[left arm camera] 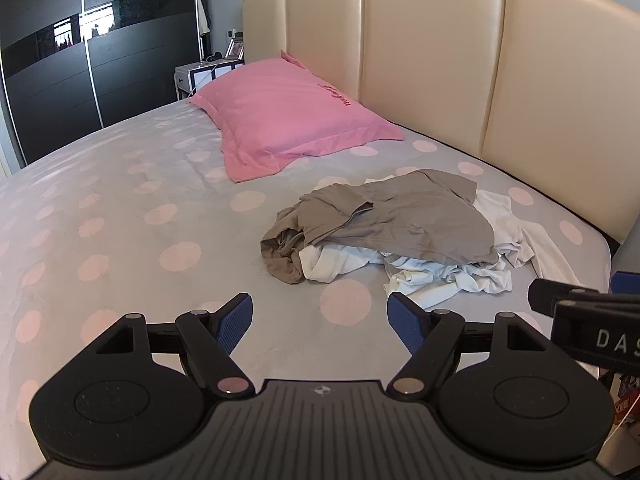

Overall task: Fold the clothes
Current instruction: 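Approach the clothes pile on the bed with both tools open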

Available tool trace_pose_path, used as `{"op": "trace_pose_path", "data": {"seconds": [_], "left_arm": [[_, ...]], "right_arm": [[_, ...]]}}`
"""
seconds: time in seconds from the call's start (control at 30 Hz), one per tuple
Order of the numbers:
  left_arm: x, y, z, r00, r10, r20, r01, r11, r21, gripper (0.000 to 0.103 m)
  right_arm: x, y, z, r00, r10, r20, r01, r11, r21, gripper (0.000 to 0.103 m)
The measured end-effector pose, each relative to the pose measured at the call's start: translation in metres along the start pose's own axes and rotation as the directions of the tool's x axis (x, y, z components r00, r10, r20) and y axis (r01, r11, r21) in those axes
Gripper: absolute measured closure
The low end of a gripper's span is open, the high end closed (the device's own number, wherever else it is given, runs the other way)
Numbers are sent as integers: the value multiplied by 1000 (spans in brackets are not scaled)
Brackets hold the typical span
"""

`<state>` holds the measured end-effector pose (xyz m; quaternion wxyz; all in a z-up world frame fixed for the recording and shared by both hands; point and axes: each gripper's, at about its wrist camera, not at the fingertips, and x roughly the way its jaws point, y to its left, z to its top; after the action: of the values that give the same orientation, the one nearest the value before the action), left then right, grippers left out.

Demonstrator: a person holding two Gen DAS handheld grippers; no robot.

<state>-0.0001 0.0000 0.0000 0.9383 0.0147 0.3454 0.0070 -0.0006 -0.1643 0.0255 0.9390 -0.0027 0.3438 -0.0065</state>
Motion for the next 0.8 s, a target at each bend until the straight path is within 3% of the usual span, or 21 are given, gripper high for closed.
{"op": "trace_pose_path", "data": {"seconds": [0.3,0.8], "left_arm": [[-7,3,-5,1000,7,4,-7,1000,-2,29],[-8,11,-6,1000,12,0,-12,1000,-5,29]], "right_arm": [[7,2,-1,999,40,-8,-40,999,25,18],[1,3,-4,999,39,3,-39,999,7,17]]}}
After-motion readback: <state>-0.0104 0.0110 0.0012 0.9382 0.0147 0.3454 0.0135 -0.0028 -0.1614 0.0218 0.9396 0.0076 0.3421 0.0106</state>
